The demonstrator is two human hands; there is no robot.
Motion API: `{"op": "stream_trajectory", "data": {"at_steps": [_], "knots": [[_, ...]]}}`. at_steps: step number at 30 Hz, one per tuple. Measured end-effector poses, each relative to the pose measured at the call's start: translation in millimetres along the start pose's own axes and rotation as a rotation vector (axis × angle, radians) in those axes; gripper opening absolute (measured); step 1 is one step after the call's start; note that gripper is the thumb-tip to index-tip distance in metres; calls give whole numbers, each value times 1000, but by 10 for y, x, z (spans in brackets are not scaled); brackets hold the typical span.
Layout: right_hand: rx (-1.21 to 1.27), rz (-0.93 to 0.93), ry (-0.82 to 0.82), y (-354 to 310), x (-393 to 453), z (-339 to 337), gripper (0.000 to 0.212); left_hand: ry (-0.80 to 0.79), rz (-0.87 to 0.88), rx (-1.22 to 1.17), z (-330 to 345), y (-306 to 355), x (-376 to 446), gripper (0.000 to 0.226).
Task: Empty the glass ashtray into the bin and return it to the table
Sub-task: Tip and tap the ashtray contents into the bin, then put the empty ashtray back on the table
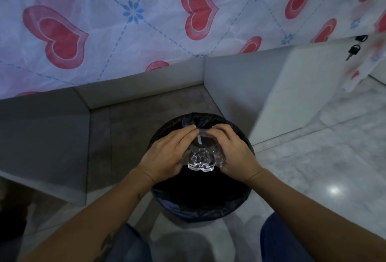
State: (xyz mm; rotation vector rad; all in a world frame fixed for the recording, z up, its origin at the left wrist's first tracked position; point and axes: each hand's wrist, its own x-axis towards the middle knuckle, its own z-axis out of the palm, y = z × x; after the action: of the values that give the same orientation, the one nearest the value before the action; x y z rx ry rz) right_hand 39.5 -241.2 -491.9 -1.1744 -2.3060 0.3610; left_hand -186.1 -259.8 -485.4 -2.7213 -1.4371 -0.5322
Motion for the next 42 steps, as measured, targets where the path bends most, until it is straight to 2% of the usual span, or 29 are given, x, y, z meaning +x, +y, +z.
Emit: {"op": "stream_trajectory", "data": {"at_steps": [4,10,12,15,19,23,26,30,32,36,39,42], "knots": [[254,127,34,-8,178,-201,41,71,-88,-202,-199,71,140,57],[728,645,-214,-357,425,-906,26,128,-351,-530,-835,336,343,43],[806,764,-306,-464,495,-1162,27,111,-454,-601,-1069,422,417,38],[809,823,-441,-686,569,-1581,38,60,-567,-678,-1447,570,503,36],[793,813,-522,-1111,651,-2219,26,-38,-683,-780,-2098,781,595,29],[798,907,-414,-1559,682,-2828,31,-60,-800,-966,-2835,935,751,19],[710,785,-251,-2011,693,-3240,31,-92,-857,-990,-3422,994,860,10],[665,715,-85,-2495,826,-3663,49,-103,-887,-970,-4113,1036,988,35],[648,700,-13,-2674,944,-3867,49,-84,-918,-999,-4434,1059,1091,35],[602,682,18,-2853,1175,-4165,48,-36,-849,-948,-4837,1037,1332,33],[539,651,39,-2785,1346,-4320,48,-64,-812,-952,-4988,996,1554,33],[531,631,49,-2633,1544,-4460,46,-83,-797,-990,-5063,952,1821,23]]}}
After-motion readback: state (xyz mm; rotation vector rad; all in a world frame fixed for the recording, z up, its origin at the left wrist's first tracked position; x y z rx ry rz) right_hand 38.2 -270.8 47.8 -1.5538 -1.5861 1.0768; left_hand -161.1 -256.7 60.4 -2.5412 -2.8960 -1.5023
